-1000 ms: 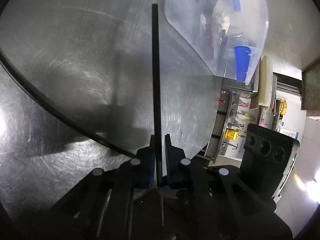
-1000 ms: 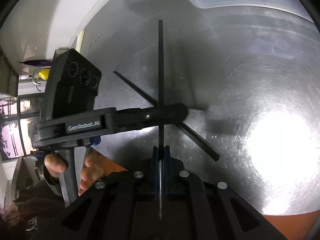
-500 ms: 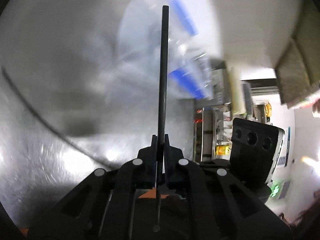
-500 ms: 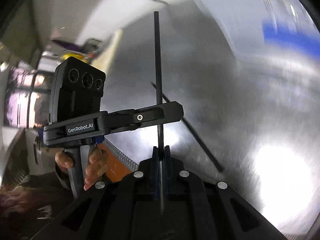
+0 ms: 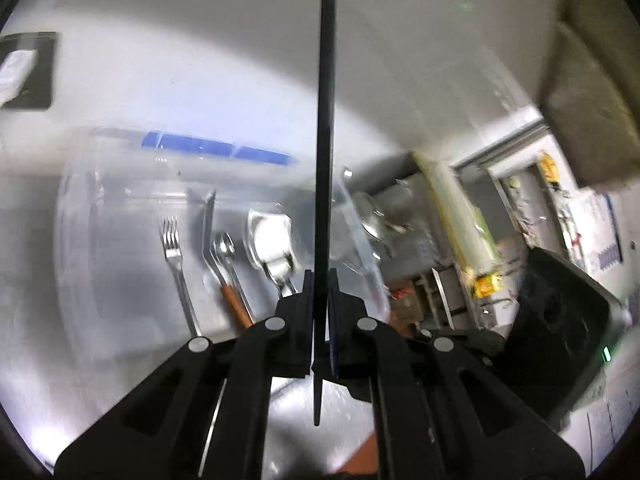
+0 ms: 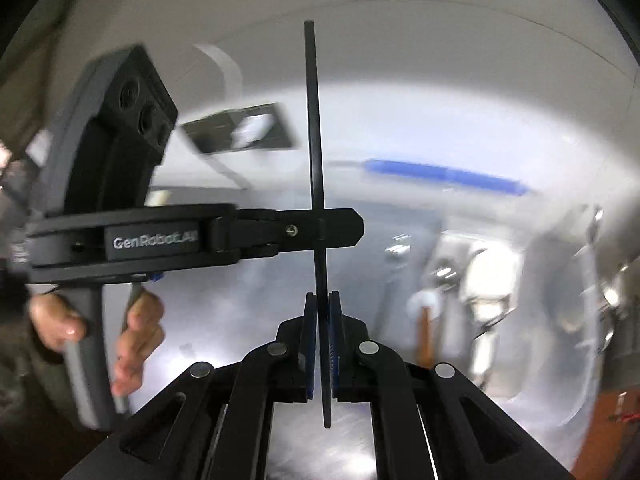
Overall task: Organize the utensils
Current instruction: 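Carry the held chopstick into the clear box and open the right tool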
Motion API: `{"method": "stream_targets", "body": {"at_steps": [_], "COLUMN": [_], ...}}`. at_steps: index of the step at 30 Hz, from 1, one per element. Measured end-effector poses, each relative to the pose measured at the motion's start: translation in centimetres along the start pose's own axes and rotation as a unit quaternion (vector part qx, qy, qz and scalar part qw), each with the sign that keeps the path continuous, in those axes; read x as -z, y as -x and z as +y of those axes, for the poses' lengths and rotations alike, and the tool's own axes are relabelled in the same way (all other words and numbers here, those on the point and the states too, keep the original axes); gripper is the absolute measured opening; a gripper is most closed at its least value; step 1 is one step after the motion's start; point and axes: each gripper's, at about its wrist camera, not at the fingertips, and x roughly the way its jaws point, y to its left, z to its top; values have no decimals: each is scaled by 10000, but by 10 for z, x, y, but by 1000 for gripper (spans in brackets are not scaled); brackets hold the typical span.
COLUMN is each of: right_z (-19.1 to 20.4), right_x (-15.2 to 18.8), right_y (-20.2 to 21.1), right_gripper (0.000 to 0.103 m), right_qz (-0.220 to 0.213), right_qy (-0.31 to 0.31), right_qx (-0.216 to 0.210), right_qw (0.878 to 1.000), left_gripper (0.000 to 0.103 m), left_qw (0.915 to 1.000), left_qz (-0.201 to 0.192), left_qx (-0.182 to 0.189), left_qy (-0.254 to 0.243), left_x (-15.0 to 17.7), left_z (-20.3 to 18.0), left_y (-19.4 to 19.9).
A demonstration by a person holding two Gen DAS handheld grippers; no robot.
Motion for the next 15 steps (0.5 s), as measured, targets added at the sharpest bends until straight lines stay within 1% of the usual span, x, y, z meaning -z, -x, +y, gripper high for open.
{"method": "stream_targets", "body": {"at_steps": [1, 3, 6, 9, 11, 12, 13, 15], "right_z": [-8, -22, -45, -56, -68, -68, -70, -70], "right_x": [-4, -8, -11, -11, -5, -6, -5, -1], "right_y": [-14, -39, -78, -104, -121, -122, -128, -135], "right_gripper": [7, 7, 7, 7, 5, 5, 5, 5], "right_qz": [97, 295, 639, 862, 1047, 1103, 1168, 1261], "right_qy": [35, 13, -75, -202, -354, -385, -376, -312], "right_qx": [175, 288, 238, 137, -106, -137, -96, -24], "right_qw": [9998, 9991, 9976, 9960, 9938, 9931, 9924, 9915], "left_gripper": [5, 5, 5, 5, 5, 5, 5, 5], "left_qw": [9999, 9989, 9950, 9887, 9852, 9832, 9806, 9788], "left_qz": [96, 321, 724, 1114, 1308, 1411, 1540, 1643], "left_qx": [-64, -249, -487, -533, -557, -579, -611, -673], "left_qy": [42, 215, 480, 845, 956, 1001, 1047, 1020], "left_x": [-6, -15, -18, -14, -10, -6, -2, 2], "left_z": [5, 18, 45, 74, 78, 80, 86, 88], "left_y": [-11, -42, -82, -113, -131, -138, -145, -152]}}
